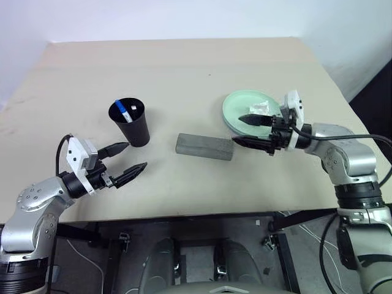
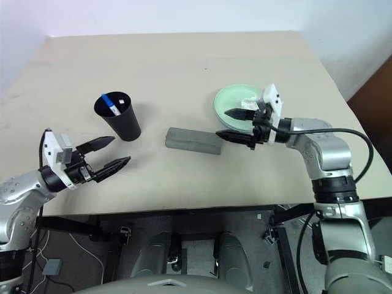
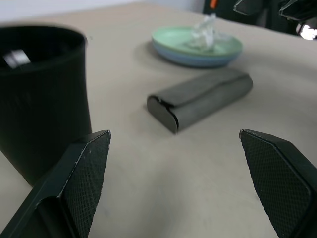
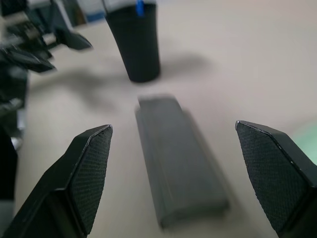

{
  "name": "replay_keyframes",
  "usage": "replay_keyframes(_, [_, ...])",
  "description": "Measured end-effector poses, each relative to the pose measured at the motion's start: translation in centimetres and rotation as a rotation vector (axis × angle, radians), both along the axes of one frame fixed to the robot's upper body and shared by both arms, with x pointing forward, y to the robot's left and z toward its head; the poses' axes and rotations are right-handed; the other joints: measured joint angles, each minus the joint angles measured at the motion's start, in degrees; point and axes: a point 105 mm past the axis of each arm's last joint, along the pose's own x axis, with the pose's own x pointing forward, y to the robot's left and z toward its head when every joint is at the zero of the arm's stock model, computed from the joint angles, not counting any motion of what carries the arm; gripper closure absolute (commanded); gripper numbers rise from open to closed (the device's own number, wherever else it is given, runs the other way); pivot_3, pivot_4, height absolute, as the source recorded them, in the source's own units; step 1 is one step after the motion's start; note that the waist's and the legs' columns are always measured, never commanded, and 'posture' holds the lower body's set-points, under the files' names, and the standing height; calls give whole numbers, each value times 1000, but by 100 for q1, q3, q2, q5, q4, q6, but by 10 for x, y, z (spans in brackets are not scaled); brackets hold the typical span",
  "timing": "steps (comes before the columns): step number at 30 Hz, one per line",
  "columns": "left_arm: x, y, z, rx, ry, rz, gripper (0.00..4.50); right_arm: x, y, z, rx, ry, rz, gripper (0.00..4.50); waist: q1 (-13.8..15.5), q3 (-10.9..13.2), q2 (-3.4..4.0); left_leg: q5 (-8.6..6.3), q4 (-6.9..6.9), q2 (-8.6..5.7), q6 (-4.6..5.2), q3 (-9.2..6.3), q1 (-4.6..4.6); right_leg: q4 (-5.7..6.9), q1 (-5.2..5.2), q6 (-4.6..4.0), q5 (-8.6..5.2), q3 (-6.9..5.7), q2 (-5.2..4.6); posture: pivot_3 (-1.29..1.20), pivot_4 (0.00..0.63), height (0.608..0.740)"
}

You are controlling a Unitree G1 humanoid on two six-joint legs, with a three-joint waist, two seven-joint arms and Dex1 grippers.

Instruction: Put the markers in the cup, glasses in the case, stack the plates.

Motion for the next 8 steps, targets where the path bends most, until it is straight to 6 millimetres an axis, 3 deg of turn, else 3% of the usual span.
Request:
replay_keyframes(7, [11, 1, -3, 27, -21, -15, 127, -7, -13, -7, -5, 1, -61, 314, -8, 0, 1, 0, 0, 1, 0, 0, 1, 1, 1, 0, 0, 1, 0, 0, 150, 701])
replay_keyframes(8, [12, 1, -4, 29, -16, -17, 104, -7, -14, -7, -6, 1, -63, 157, -3, 0, 1, 0, 0, 1, 0, 0, 1, 1, 0, 0, 0, 1, 1, 0, 150, 701])
